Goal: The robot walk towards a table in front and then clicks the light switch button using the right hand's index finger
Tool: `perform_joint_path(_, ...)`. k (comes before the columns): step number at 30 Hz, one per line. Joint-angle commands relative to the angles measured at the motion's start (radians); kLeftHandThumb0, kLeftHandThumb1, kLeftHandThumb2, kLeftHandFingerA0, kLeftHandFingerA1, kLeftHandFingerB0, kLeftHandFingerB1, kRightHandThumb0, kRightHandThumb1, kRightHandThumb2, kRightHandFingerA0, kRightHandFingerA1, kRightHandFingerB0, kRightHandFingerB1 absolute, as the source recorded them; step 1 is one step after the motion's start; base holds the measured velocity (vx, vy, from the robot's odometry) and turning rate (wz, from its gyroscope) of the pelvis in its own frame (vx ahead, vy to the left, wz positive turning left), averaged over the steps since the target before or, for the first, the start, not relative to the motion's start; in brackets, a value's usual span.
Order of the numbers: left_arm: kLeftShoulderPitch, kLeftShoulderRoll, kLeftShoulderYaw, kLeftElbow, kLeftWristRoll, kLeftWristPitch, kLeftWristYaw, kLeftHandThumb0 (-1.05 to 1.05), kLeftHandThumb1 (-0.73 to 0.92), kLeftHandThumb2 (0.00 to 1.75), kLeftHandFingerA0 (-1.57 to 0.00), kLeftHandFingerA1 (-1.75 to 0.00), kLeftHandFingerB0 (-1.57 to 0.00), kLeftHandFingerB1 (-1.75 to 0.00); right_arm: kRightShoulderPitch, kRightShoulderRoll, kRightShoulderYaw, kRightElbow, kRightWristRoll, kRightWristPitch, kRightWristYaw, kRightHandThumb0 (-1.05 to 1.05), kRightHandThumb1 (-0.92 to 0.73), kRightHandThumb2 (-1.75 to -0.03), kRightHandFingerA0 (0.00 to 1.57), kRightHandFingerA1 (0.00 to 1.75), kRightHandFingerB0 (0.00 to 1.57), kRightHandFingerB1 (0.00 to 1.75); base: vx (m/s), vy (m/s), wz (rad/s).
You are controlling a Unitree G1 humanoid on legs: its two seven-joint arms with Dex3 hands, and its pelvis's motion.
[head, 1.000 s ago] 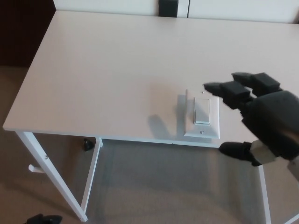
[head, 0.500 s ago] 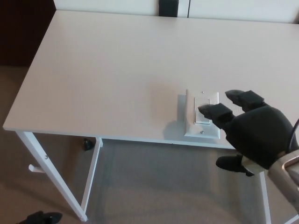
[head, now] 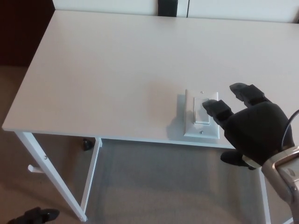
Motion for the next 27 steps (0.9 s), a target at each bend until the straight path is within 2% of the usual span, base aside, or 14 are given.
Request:
perform_joint_path(1, 0.000, 0.022, -0.005, 0.003, 0.018, 0.015, -0.011, -0.08, 0.62, 0.58, -0.52, -0.45, -0.39, -0.40, -0.004, 0.010, 0.005, 0.001, -0.044, 0.023, 0.018, -0.79, -0.55, -0.89, 0.03, 0.21, 0.12, 0.34, 0.00, 0.000, 0.00)
perform_joint_path(2, 0.000, 0.023, -0.007, 0.004, 0.019, 0.015, -0.011, -0.08, 0.62, 0.58, -0.52, -0.44, -0.39, -0.40, -0.004, 0.013, 0.007, 0.004, -0.046, 0.022, 0.019, -0.78, -0.69, -0.62, 0.04, 0.21, 0.16, 0.26, 0.00, 0.000, 0.00)
perform_joint_path(4, 0.002, 0.024, -0.009, -0.003, 0.022, 0.020, -0.009, -0.08, 0.62, 0.58, -0.52, -0.44, -0.39, -0.40, -0.005, 0.020, 0.012, 0.006, -0.049, 0.023, 0.028, -0.77, -0.70, -0.62, 0.03, 0.21, 0.15, 0.26, 0.00, 0.000, 0.00)
perform_joint_path(5, -0.002, 0.024, -0.009, -0.007, 0.020, 0.024, -0.009, -0.07, 0.62, 0.57, -0.52, -0.44, -0.39, -0.40, -0.004, 0.025, 0.015, 0.006, -0.058, 0.026, 0.027, -0.79, -0.56, -0.90, 0.02, 0.22, 0.11, 0.33, 0.00, 0.000, 0.00)
perform_joint_path(8, -0.005, 0.024, -0.010, -0.001, 0.018, 0.018, -0.009, -0.07, 0.62, 0.57, -0.53, -0.45, -0.39, -0.40, -0.005, 0.039, 0.022, 0.019, -0.060, 0.029, 0.025, -0.78, -0.55, -0.89, 0.02, 0.21, 0.12, 0.35, 0.00, 0.000, 0.00)
perform_joint_path(9, -0.007, 0.023, -0.011, -0.001, 0.016, 0.018, -0.009, -0.07, 0.62, 0.57, -0.53, -0.45, -0.39, -0.40, -0.007, 0.042, 0.023, 0.023, -0.062, 0.031, 0.032, -0.76, -0.68, -0.61, 0.03, 0.21, 0.16, 0.26, 0.00, 0.000, 0.00)
perform_joint_path(10, -0.008, 0.022, -0.011, -0.001, 0.017, 0.020, -0.008, -0.06, 0.63, 0.57, -0.55, -0.45, -0.40, -0.39, -0.014, 0.048, 0.027, 0.037, -0.068, 0.036, 0.038, -0.79, -0.56, -0.88, 0.04, 0.20, 0.12, 0.32, 0.00, 0.000, 0.00)
perform_joint_path(17, -0.009, 0.025, -0.016, 0.001, 0.022, 0.016, -0.005, -0.07, 0.61, 0.58, -0.53, -0.45, -0.40, -0.40, -0.044, 0.065, 0.029, 0.114, -0.062, 0.047, 0.050, -0.77, -0.56, -0.91, 0.00, 0.21, 0.11, 0.31, 0.00, 0.000, 0.00)
perform_joint_path(18, -0.013, 0.028, -0.013, -0.002, 0.020, 0.018, -0.007, -0.06, 0.63, 0.57, -0.55, -0.45, -0.40, -0.40, -0.054, 0.068, 0.029, 0.128, -0.060, 0.047, 0.045, -0.77, -0.56, -0.91, 0.00, 0.20, 0.11, 0.31, 0.00, 0.000, 0.00)
perform_joint_path(19, -0.012, 0.027, -0.014, -0.005, 0.021, 0.020, -0.006, -0.06, 0.62, 0.57, -0.55, -0.45, -0.40, -0.40, -0.055, 0.069, 0.029, 0.136, -0.057, 0.047, 0.038, -0.75, -0.69, -0.62, 0.02, 0.21, 0.13, 0.25, 0.00, 0.000, 0.00)
perform_joint_path(20, -0.015, 0.026, -0.014, 0.000, 0.023, 0.021, -0.003, -0.06, 0.62, 0.57, -0.55, -0.45, -0.41, -0.40, -0.055, 0.070, 0.029, 0.141, -0.056, 0.049, 0.037, -0.76, -0.54, -0.90, 0.00, 0.21, 0.09, 0.30, 0.00, 0.000, 0.00)
perform_joint_path(22, -0.017, 0.023, -0.014, 0.011, 0.023, 0.008, 0.002, -0.06, 0.62, 0.57, -0.56, -0.46, -0.41, -0.40, -0.056, 0.069, 0.033, 0.141, -0.065, 0.056, 0.050, -0.76, -0.55, -0.90, 0.01, 0.20, 0.08, 0.28, 0.00, 0.000, 0.00)
perform_joint_path(23, -0.015, 0.022, -0.013, 0.015, 0.022, 0.003, 0.003, -0.05, 0.61, 0.57, -0.58, -0.46, -0.42, -0.40, -0.051, 0.068, 0.034, 0.146, -0.062, 0.052, 0.033, -0.75, -0.67, -0.61, 0.03, 0.21, 0.13, 0.25, 0.00, 0.000, 0.00)
perform_joint_path(27, -0.016, 0.024, -0.014, 0.023, 0.026, -0.005, 0.004, -0.06, 0.62, 0.57, -0.57, -0.46, -0.41, -0.40, -0.048, 0.066, 0.037, 0.144, -0.064, 0.051, 0.032, -0.75, -0.68, -0.61, 0.03, 0.22, 0.12, 0.25, 0.00, 0.000, 0.00)
